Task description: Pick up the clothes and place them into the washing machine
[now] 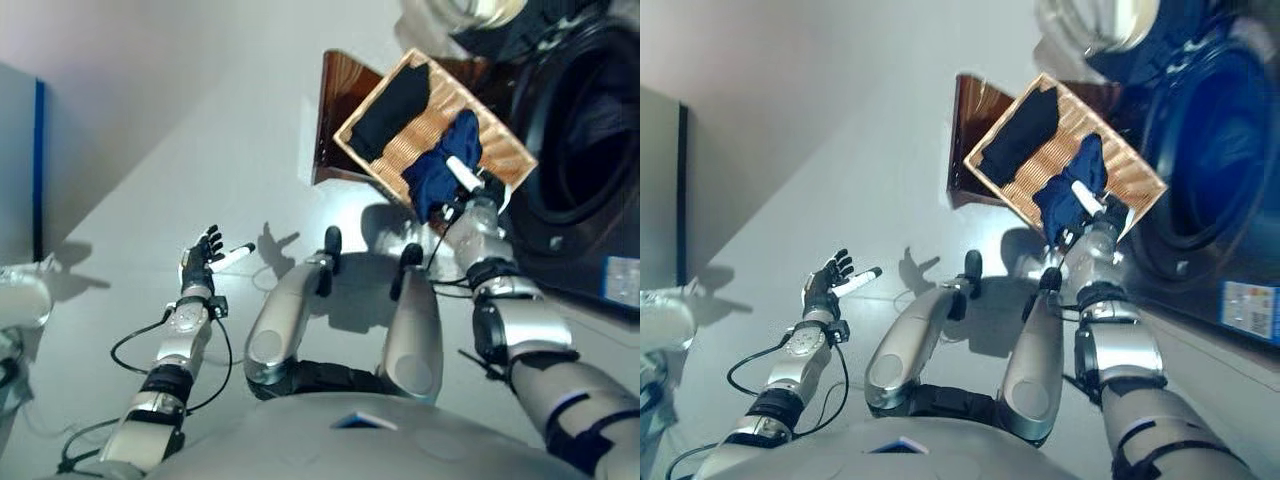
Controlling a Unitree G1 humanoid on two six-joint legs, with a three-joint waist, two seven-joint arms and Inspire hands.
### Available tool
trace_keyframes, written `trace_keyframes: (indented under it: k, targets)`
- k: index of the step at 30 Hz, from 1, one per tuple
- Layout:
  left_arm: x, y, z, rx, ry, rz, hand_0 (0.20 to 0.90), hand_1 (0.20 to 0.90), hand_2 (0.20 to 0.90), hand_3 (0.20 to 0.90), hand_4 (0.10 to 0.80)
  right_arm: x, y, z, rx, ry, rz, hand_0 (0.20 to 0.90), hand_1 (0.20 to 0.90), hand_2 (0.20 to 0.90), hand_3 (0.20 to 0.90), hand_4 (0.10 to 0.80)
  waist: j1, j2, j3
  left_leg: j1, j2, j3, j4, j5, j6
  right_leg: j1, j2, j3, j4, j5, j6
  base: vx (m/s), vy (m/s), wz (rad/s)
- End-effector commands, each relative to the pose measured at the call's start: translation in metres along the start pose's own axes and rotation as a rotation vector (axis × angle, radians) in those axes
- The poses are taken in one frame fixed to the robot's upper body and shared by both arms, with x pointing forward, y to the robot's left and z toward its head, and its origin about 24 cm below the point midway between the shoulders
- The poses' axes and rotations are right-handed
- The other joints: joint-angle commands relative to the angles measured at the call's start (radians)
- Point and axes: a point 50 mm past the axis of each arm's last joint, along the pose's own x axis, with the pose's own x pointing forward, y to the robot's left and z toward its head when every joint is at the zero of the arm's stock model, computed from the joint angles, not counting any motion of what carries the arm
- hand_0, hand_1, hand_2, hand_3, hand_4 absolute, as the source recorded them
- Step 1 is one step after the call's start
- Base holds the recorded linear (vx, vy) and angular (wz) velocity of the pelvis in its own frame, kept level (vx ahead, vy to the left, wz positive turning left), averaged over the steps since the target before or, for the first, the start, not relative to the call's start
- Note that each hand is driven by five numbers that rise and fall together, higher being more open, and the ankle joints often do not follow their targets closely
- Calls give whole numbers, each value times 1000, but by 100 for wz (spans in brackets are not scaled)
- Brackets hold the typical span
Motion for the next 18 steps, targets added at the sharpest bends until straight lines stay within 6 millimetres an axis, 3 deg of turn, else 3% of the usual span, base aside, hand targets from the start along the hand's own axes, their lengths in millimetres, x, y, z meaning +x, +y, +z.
trace_keyframes:
  k: [1, 3, 6, 8, 13, 18]
  targets:
    - [-4, 26, -18, 55, 62, 92, 900, 900, 900, 900, 800, -1, 0, 30, 37, -177, 39, 200, 200, 200, 200, 300, 1, -41, -109, 11, 24, -1, -48, 56, -41, 74, -8, -25, -149, 124, 6, 218, -105, -16]
    - [-5, 24, -30, 73, 115, 108, 900, 900, 900, 900, 800, -7, -8, 10, 49, -146, 27, 200, 200, 200, 200, 300, -11, -67, -153, 85, 37, -8, -98, 61, -47, 144, 3, -37, -217, 137, 9, 211, -100, -34]
    - [-6, 24, -37, 92, 149, 117, 900, 900, 900, 900, 800, -9, -11, -2, 79, -113, 26, 200, 200, 200, 200, 300, -17, -77, -172, 129, 45, -5, -125, 65, -52, 189, 8, -48, -250, 138, 10, 102, -62, -17]
    - [-9, 25, -45, 105, 184, 125, 900, 900, 900, 900, 800, -15, -14, -17, 205, -70, 26, 200, 200, 200, 200, 300, -27, -91, -201, 179, 56, -5, -146, 64, -55, 235, 18, -50, -268, 131, 10, 124, -86, -4]
    - [-15, 33, -58, 122, 243, 145, 900, 900, 900, 900, 800, -20, -23, -37, 191, -6, 18, 200, 200, 200, 200, 300, -28, -99, -244, 240, 63, -2, -176, 61, -58, 295, 26, -57, -299, 124, 12, 109, -53, 6]
    - [-25, 42, -76, 120, 310, 171, 900, 900, 900, 900, 800, -27, -30, -57, 328, 49, 6, 200, 200, 200, 200, 300, -30, -105, -300, 309, 67, 5, -227, 61, -61, 361, 30, -67, -340, 122, 18, 102, -15, 0]
